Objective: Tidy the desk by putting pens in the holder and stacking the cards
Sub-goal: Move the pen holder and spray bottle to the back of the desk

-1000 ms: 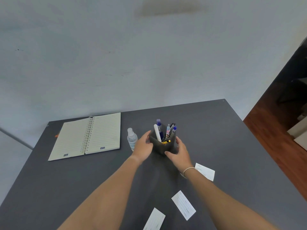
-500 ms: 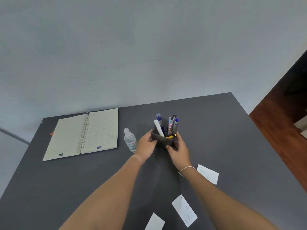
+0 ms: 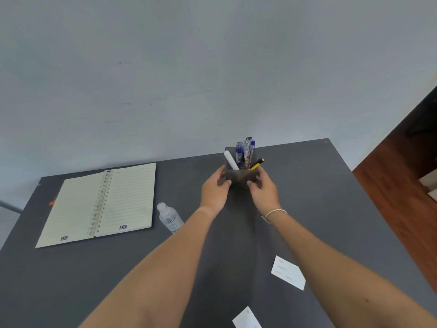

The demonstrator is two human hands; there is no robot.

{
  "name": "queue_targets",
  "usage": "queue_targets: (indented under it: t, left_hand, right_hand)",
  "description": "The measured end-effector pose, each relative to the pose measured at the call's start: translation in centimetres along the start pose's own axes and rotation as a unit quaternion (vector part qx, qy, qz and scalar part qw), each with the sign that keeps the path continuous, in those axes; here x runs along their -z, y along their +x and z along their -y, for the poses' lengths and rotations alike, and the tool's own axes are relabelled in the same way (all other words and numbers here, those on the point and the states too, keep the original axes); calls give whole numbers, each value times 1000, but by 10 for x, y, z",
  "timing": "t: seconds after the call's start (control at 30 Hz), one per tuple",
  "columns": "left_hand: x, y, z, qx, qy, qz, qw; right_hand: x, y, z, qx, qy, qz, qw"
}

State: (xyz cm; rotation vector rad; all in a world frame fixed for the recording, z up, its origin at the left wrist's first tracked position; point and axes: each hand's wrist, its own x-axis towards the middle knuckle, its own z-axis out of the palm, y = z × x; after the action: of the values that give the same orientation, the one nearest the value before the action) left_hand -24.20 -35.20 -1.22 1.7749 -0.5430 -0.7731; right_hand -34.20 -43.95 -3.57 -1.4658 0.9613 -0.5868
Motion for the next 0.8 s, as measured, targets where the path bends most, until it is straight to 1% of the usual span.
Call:
queue_targets:
  t: [0.17,0.37,0.8]
  left_hand:
    - [-15,28,-9,3,-12,-18,1000]
    - [-26,53,-5,12,-11,-35,999]
    - [-33,84,4,17,-30,-63,997]
  right_hand:
    - [8,35,6,-1,-23,-6,1000]
    - [12,64,5,11,-51,16,998]
    - [7,96,0,4,-60,38,997]
